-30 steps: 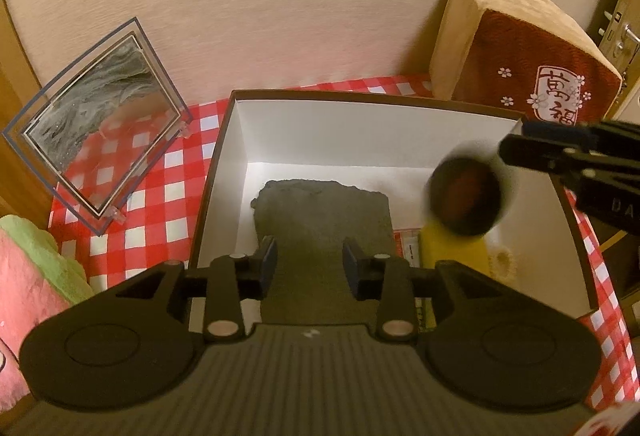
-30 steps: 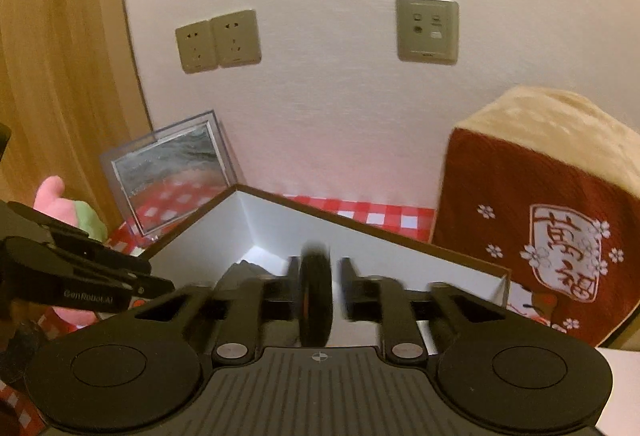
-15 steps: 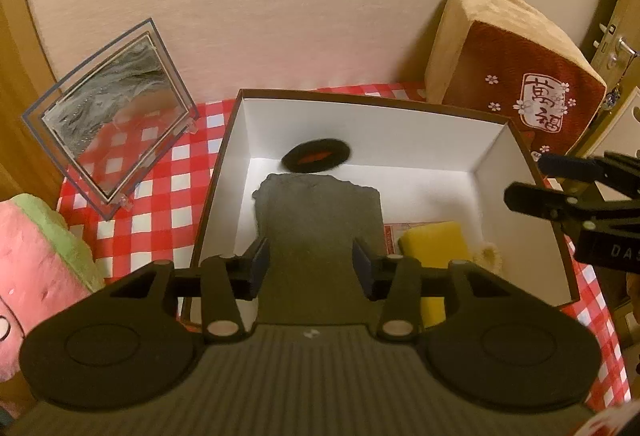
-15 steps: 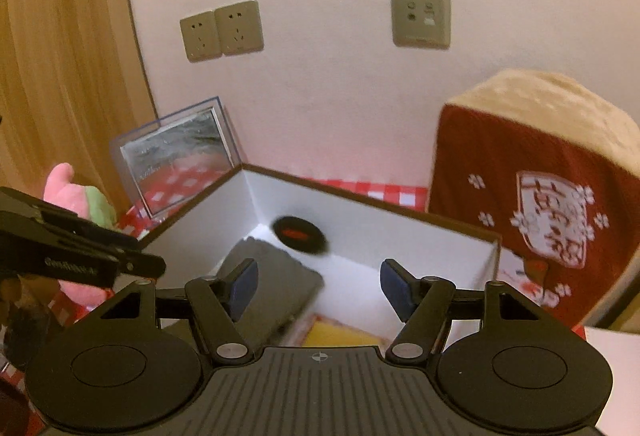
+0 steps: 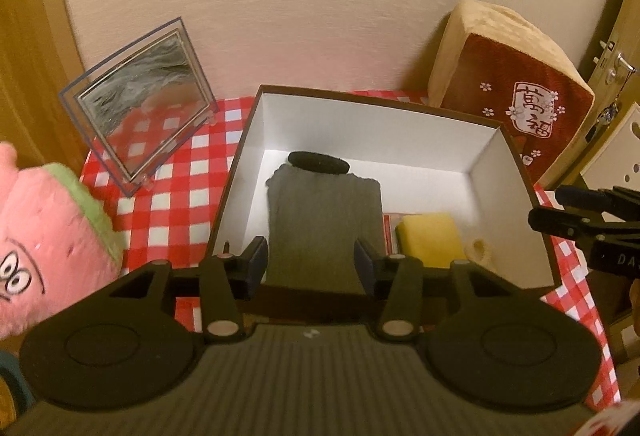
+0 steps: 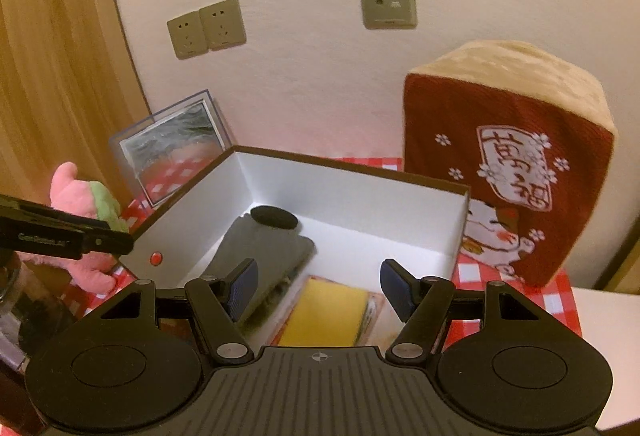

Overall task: Organize soft objects
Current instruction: 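Move both open grippers back down to the remaining items by the box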

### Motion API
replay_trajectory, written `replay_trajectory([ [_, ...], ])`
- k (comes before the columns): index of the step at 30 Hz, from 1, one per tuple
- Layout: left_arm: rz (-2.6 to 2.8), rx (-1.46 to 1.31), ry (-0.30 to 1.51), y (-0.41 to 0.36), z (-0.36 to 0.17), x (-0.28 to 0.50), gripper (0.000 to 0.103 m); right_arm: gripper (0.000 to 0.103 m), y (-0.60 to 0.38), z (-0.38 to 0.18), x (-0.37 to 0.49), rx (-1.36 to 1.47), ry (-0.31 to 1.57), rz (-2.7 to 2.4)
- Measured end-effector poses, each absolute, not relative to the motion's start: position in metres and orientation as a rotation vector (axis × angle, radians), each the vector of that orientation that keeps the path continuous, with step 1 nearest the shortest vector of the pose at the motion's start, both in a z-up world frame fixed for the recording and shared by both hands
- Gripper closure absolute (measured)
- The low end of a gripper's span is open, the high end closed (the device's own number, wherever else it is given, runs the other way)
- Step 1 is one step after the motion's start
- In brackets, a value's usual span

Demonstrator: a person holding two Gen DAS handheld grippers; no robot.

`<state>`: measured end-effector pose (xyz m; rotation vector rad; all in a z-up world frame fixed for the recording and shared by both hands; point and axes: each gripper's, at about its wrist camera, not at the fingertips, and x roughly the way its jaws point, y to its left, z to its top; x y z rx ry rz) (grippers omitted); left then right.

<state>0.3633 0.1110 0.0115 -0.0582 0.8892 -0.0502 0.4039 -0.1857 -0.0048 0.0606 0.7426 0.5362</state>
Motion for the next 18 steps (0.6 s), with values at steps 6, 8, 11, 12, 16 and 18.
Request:
replay_trajectory([
  [6,-0.017,-0.087,0.89,0.116,0.013,0.334,0.058,0.035,-0.197,-0.005,0.383,0.08,0.761,0.533],
  [8,-0.011,-0.097,0.89,0.119,0.012,0.323,0.058,0.035,-0.2,-0.005,0.373,0.077,0.765,0.535],
  [11,0.006,-0.107,0.89,0.124,0.01,0.304,0.057,0.035,-0.204,-0.008,0.358,0.076,0.78,0.546],
  [12,0.01,-0.112,0.891,0.125,0.008,0.299,0.057,0.035,-0.205,-0.01,0.354,0.081,0.788,0.547],
  [16,0.042,-0.136,0.913,0.131,-0.002,0.276,0.057,0.035,-0.209,-0.021,0.336,0.097,0.837,0.55],
  [18,0.052,-0.143,0.925,0.133,-0.008,0.265,0.057,0.035,-0.209,-0.028,0.328,0.105,0.863,0.549],
])
